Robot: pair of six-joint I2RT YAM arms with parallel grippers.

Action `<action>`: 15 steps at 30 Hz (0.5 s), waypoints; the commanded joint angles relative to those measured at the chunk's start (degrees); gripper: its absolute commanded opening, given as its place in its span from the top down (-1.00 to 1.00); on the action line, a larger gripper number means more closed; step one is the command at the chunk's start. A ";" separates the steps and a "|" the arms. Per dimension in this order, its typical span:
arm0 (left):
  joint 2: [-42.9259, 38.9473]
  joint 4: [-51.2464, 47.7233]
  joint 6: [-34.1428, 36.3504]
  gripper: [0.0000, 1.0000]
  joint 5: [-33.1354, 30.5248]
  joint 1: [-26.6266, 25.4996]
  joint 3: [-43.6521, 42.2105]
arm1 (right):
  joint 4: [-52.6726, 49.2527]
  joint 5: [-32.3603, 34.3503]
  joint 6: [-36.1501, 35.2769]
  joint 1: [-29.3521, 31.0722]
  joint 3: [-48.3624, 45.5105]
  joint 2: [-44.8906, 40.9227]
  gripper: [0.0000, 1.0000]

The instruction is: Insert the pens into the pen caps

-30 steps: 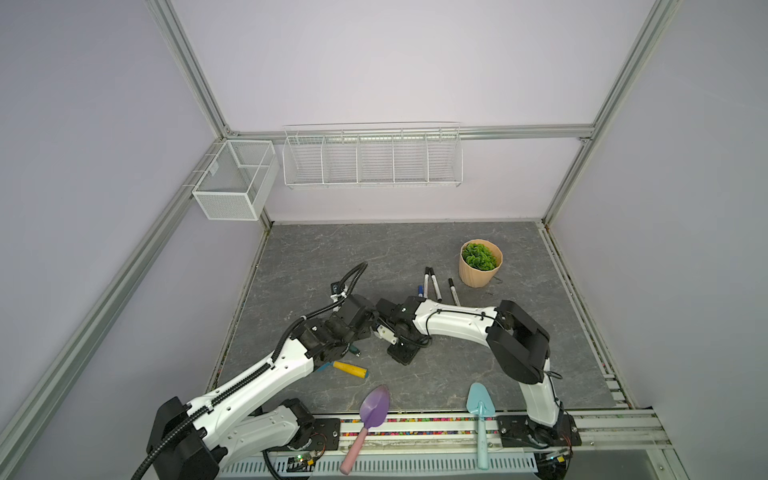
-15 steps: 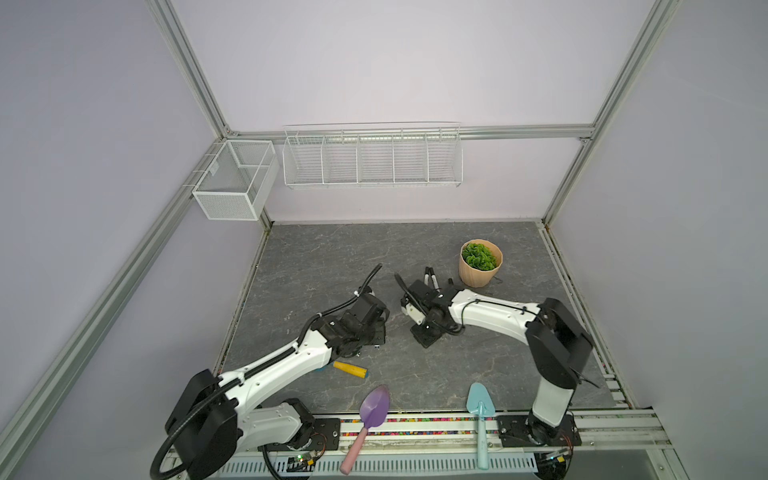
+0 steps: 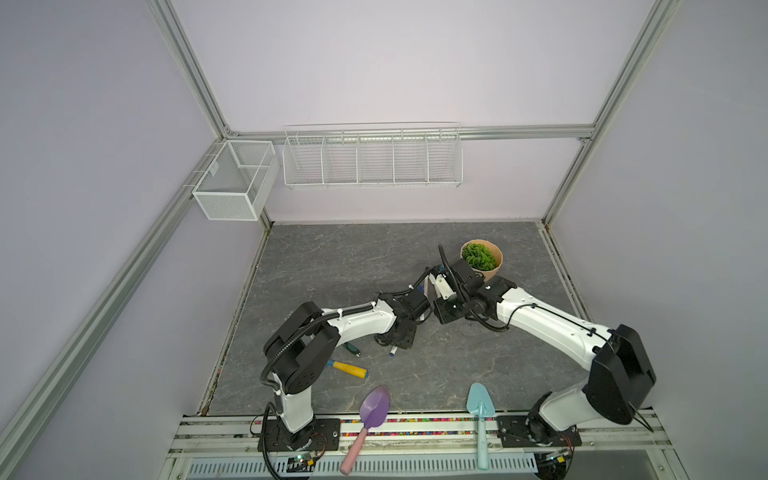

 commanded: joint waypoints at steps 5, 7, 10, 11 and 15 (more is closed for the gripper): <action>0.01 -2.56 1.31 0.09 3.95 -1.71 -2.67 | 0.40 1.38 1.28 -0.66 -1.79 -2.86 0.86; -0.07 -0.91 0.82 0.11 5.49 -2.18 -4.27 | 0.60 1.65 1.35 -0.96 -1.97 -3.28 0.86; 0.52 0.26 -0.36 0.31 5.77 -2.23 -6.13 | 0.83 1.53 1.42 -1.28 -1.81 -3.89 0.86; 0.74 0.73 -0.76 0.45 5.57 -2.23 -6.80 | 1.00 1.56 1.47 -1.52 -1.80 -4.42 0.86; 1.03 1.82 -1.30 0.84 4.28 -2.23 -7.94 | 2.19 0.63 1.91 -2.85 -2.48 -6.89 0.87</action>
